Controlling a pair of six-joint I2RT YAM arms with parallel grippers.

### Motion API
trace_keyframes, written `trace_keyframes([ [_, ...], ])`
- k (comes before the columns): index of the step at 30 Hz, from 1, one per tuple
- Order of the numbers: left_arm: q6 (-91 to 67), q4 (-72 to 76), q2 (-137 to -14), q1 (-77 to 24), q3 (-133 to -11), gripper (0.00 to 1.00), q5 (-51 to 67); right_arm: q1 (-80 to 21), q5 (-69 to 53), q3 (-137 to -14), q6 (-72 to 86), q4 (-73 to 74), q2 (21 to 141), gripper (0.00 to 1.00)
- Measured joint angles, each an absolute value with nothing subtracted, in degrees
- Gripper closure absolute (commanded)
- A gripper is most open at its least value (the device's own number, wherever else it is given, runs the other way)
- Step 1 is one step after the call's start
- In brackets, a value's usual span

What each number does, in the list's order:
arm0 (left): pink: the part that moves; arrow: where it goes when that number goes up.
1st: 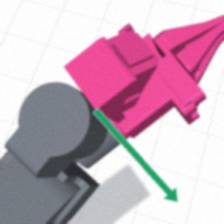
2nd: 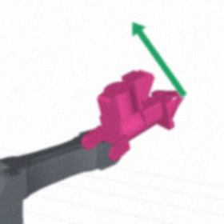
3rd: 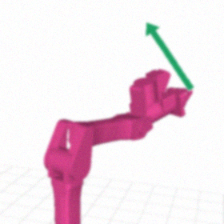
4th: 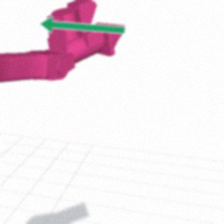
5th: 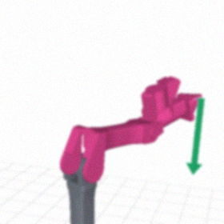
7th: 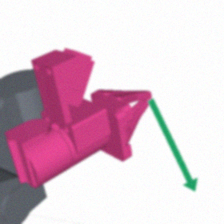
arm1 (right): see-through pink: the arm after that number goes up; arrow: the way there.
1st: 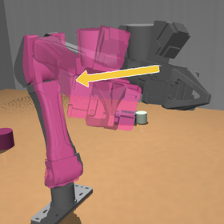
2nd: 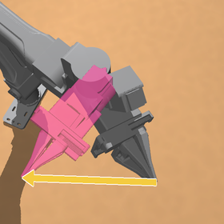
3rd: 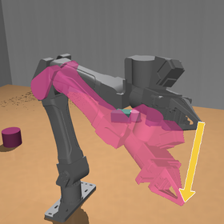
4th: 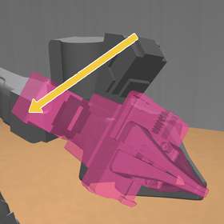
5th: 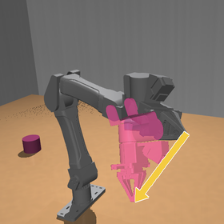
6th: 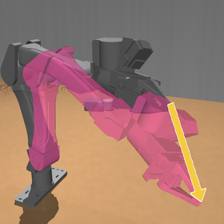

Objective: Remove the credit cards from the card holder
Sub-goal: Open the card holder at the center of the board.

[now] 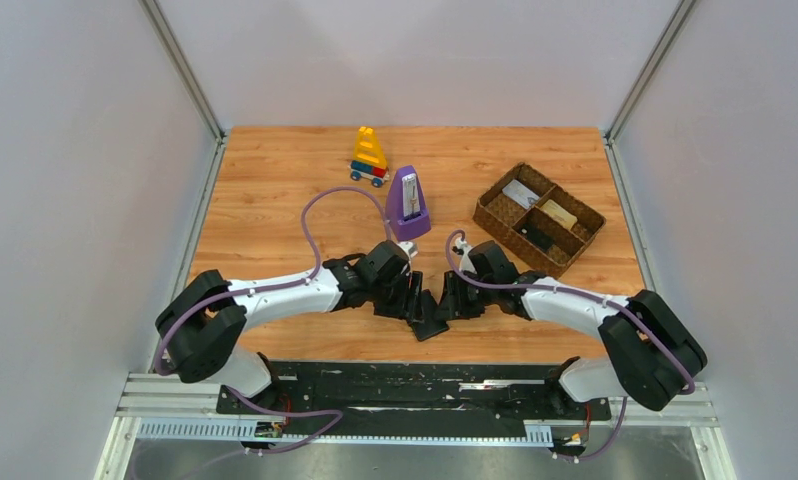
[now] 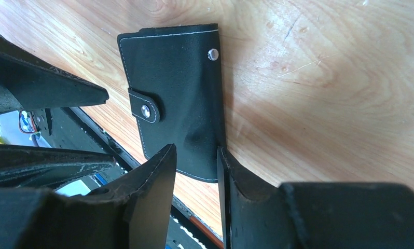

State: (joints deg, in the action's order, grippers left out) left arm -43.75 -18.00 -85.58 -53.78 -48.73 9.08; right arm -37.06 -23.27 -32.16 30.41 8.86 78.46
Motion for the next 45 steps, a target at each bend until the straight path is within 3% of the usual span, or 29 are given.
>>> trace_keyframes([
  [14,-47.3,-15.2,-85.6,-53.9,-46.8,0.41,5.3,-37.0,-22.4,-30.3,31.7,5.7,78.3,0.65],
  [19,-47.4,-15.1,-85.6,-53.9,-46.8,0.41,5.1,-37.0,-22.5,-29.5,32.4,4.3,78.7,0.74],
  [35,-47.3,-14.4,-88.9,-53.9,-47.6,0.45,4.4,-37.0,-25.4,-25.2,40.1,-3.7,78.7,0.8],
  [45,-45.3,-18.2,-91.7,-53.9,-51.2,0.59,2.5,-37.0,-25.4,-24.1,41.9,-5.5,78.8,0.84],
])
